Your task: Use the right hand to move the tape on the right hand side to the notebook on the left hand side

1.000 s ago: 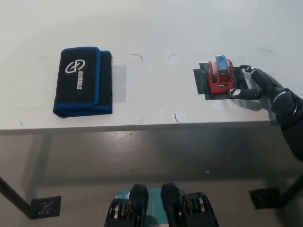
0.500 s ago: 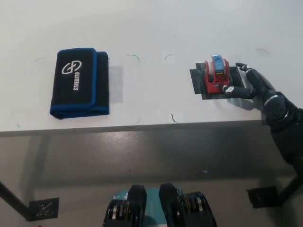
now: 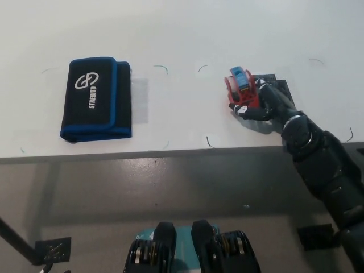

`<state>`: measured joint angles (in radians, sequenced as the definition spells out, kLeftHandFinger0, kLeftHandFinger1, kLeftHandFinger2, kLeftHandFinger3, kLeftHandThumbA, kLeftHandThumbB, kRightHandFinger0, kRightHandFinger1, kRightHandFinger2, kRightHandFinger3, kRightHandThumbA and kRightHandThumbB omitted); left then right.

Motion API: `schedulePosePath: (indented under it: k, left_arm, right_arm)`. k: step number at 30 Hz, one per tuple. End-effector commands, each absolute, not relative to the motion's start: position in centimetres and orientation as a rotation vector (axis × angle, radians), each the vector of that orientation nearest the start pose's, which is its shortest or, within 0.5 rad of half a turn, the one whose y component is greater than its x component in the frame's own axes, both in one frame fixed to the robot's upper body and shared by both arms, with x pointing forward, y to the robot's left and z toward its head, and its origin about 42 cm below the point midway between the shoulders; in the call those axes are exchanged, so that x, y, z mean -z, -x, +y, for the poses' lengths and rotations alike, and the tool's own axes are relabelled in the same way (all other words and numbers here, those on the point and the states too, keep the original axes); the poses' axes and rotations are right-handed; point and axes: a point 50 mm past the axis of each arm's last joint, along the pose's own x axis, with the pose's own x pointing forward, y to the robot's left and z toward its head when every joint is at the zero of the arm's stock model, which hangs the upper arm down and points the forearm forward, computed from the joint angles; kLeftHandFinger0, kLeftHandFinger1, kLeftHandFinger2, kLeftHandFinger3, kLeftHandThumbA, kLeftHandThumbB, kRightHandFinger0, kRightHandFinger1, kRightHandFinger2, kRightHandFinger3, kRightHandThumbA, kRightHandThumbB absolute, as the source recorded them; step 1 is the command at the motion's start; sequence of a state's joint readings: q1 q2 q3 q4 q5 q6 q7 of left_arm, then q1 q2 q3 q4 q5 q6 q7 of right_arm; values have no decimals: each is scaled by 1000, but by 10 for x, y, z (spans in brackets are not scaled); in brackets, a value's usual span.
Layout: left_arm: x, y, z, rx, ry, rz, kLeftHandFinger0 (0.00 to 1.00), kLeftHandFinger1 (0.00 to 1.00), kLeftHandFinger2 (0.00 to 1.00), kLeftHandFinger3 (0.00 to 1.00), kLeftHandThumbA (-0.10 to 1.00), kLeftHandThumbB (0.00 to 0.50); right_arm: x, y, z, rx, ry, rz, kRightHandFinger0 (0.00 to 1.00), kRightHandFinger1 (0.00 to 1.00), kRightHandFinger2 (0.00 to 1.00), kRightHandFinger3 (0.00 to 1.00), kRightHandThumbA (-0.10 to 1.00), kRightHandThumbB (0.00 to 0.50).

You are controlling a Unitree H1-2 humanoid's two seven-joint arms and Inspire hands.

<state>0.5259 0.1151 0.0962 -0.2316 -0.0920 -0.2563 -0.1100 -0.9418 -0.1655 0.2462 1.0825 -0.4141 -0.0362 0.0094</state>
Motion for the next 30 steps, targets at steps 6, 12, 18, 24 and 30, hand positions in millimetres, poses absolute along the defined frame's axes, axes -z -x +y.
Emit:
schedulePosePath:
  k: [6,12,18,24,30]
  left_arm:
    - [-91,-105,289,-38,-96,-23,811,796,831,1000,810,145]
    - [-92,-108,289,-34,-94,-34,816,800,829,1000,811,149]
    - [-97,-109,290,-22,-94,-39,835,824,836,1000,786,144]
    - [-97,-111,290,-16,-102,-44,833,820,839,1000,815,152]
    - [-99,-113,288,-8,-100,-50,829,818,831,1000,803,136]
  right_arm:
    - [-204,-542,-117,-342,729,-23,1000,1000,1000,1000,712,431]
    - [-200,-538,-92,-379,659,-6,1000,1000,1000,1000,674,425]
    - [-190,-530,-70,-418,678,-3,1000,1000,1000,1000,808,500]
    - [-191,-526,-51,-435,727,-10,1000,1000,1000,1000,755,466]
    - [-188,-516,-23,-496,730,-43,1000,1000,1000,1000,813,500]
